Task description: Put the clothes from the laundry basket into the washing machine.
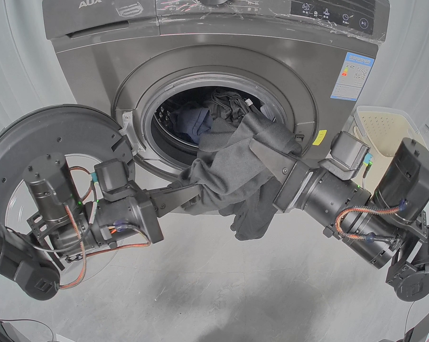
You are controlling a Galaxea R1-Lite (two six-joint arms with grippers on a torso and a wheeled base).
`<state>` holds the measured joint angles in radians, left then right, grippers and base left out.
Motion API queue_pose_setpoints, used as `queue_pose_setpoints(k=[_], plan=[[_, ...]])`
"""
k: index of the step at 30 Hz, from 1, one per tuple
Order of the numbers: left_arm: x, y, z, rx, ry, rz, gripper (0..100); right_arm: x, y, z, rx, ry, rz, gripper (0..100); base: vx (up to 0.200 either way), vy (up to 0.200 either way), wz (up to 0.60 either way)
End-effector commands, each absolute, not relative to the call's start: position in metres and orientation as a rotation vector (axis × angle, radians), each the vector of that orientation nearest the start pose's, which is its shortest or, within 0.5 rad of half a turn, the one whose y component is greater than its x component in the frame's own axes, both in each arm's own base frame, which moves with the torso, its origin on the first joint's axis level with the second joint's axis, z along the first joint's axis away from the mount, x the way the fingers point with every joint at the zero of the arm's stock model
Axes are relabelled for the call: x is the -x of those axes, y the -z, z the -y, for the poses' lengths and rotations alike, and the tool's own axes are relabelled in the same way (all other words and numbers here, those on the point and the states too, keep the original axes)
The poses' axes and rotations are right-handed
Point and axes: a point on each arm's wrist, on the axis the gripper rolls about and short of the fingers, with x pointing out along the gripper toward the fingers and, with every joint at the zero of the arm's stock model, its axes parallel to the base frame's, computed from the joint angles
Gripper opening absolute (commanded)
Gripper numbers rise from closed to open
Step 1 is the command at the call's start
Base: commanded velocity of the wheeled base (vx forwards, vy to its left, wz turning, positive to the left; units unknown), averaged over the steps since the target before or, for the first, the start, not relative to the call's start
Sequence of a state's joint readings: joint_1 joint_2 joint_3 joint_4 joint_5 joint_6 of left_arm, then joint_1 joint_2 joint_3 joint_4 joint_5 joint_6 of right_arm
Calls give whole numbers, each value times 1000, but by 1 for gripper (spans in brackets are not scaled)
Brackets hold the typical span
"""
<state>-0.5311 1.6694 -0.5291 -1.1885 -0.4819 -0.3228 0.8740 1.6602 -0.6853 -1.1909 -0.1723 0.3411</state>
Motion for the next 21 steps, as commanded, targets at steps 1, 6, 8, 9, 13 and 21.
queue_pose_setpoints(k=[1,6,8,9,13,21], plan=[[-192,-194,132,305,1051,-50,0,-187,-213,-215,-425,-719,54,100,0,0,0],[-185,-205,133,311,1075,-6,0,-187,-205,-213,-400,-726,22,100,0,0,0],[-187,-212,134,314,1076,21,0,-186,-199,-212,-381,-725,-1,100,0,0,0],[-188,-215,134,314,1073,36,0,-185,-196,-211,-370,-723,-10,100,0,0,0],[-188,-233,135,326,1051,111,0,-180,-184,-205,-321,-717,-37,100,0,0,0],[-195,-245,143,347,996,153,0,-174,-170,-201,-279,-731,-86,100,0,0,0]])
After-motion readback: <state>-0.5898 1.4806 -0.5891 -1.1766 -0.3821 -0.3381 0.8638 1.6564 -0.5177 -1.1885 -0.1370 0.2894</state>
